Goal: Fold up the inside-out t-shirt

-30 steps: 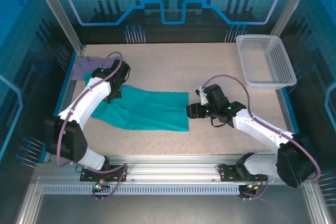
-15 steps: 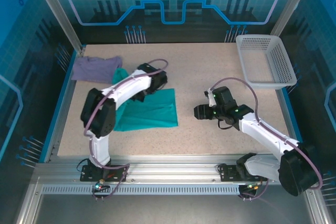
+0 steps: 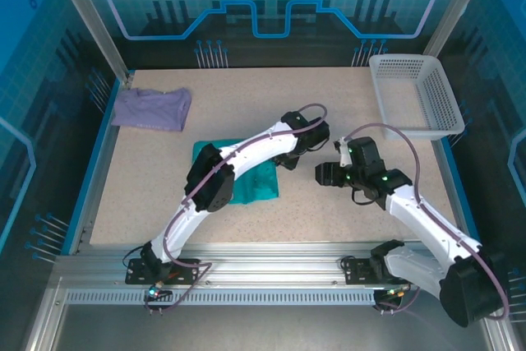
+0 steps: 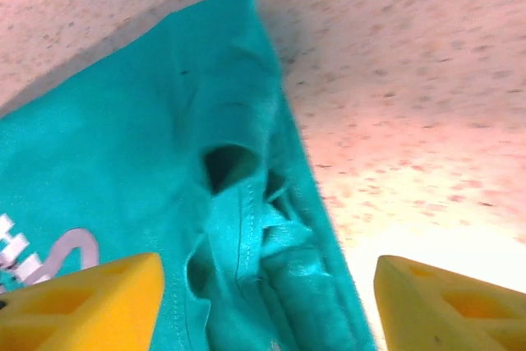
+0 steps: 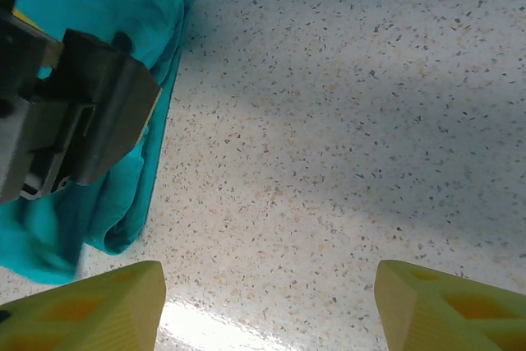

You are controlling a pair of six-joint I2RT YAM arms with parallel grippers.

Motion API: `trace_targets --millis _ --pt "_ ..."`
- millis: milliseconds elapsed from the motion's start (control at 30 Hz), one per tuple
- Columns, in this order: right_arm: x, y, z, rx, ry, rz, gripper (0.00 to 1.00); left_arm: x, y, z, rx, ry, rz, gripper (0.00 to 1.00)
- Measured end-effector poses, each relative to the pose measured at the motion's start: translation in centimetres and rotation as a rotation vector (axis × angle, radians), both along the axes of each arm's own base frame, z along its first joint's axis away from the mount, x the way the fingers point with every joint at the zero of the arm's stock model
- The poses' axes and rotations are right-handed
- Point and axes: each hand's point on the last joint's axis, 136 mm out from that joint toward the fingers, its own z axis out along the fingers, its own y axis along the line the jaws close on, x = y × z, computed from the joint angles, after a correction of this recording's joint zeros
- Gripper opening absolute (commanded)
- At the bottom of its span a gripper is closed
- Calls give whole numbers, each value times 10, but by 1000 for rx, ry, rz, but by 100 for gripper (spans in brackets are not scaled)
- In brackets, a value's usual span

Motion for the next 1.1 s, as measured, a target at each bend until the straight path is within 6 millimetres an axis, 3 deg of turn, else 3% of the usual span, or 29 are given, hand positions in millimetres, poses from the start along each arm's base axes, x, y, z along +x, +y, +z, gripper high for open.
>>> trace_targets --millis 133,233,400,467,633,667,733,800,900,1000,1100 --pt "-4 -3 -5 8 3 -16 68 -28 25 20 -145 7 16 76" --pt "-5 8 -10 43 21 16 68 -50 71 33 -312 7 109 78" --pt "-8 71 -31 57 113 200 69 -51 161 22 -522 -22 385 78" --pt "4 92 -37 61 145 226 70 -51 180 11 -541 -12 448 80" --pt "68 124 -49 159 183 179 67 -57 184 -6 -571 21 466 80" --pt "78 131 -52 178 192 177 63 -58 183 -8 -579 26 463 80" --pt "94 143 -59 202 208 180 49 -60 185 -10 -587 28 465 80" --pt "105 155 -66 220 229 186 27 -62 190 -12 -591 27 468 80" --pt "124 164 -70 210 233 183 8 -61 196 -10 -603 12 475 80" --pt "137 167 -60 185 207 189 0 -65 201 -8 -618 -5 478 81" --pt "152 172 -39 168 153 203 0 -71 201 -6 -635 -19 461 81"
